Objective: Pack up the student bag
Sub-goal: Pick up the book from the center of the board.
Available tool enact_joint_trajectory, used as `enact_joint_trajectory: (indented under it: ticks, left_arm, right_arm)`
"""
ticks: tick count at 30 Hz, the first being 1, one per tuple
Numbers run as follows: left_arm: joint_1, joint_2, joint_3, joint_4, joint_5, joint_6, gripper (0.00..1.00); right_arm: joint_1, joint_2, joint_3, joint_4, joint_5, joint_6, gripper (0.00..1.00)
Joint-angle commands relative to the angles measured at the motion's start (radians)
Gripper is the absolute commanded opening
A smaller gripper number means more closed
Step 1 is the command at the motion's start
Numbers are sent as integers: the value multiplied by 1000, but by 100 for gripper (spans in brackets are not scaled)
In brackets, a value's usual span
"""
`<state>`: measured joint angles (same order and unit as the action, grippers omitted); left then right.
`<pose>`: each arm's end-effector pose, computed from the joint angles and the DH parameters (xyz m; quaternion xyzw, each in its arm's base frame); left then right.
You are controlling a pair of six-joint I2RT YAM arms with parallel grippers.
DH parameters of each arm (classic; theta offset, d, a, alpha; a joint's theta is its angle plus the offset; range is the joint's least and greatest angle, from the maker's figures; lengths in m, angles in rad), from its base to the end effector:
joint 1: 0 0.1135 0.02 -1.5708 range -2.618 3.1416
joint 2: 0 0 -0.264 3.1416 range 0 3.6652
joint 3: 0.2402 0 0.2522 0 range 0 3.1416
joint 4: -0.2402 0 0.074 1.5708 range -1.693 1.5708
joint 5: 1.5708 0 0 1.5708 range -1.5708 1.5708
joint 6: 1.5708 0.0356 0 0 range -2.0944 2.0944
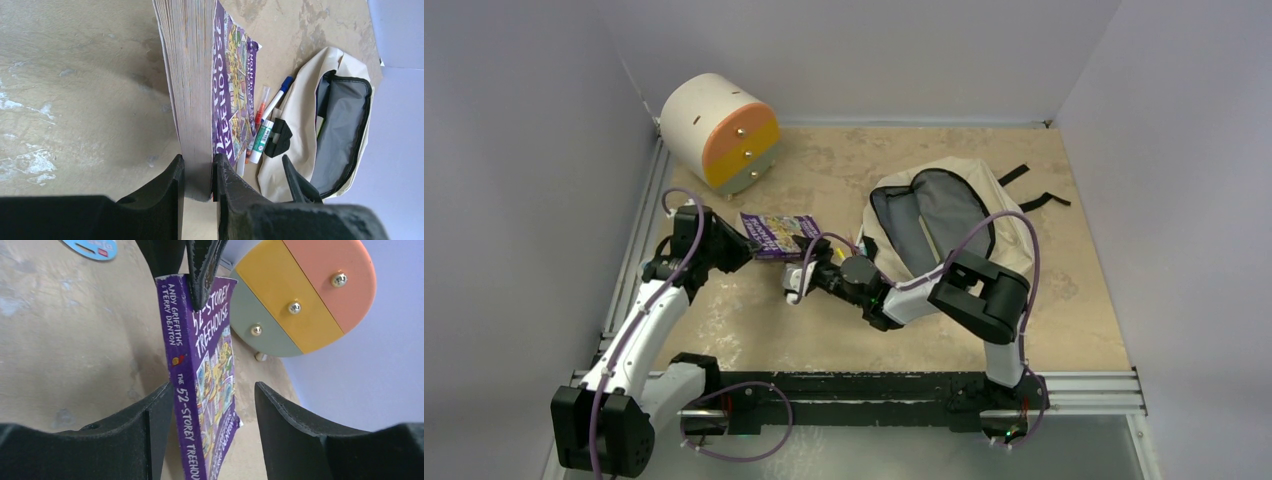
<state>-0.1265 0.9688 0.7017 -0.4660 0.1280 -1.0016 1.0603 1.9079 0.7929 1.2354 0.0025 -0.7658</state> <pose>0.2016 -0.0302 0.2512 -0.3627 0.8368 -0.2664 0.3118 0.1847 0.3296 0.1823 -0.5243 0.4062 0.1090 0.7404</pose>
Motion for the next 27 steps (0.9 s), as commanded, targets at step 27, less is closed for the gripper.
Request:
enact_joint_trajectory:
  ticks: [27]
  left_arm:
    - [2, 11, 113, -19, 64, -42, 0]
  right_arm:
    - [16, 176, 138, 171, 184, -188, 22]
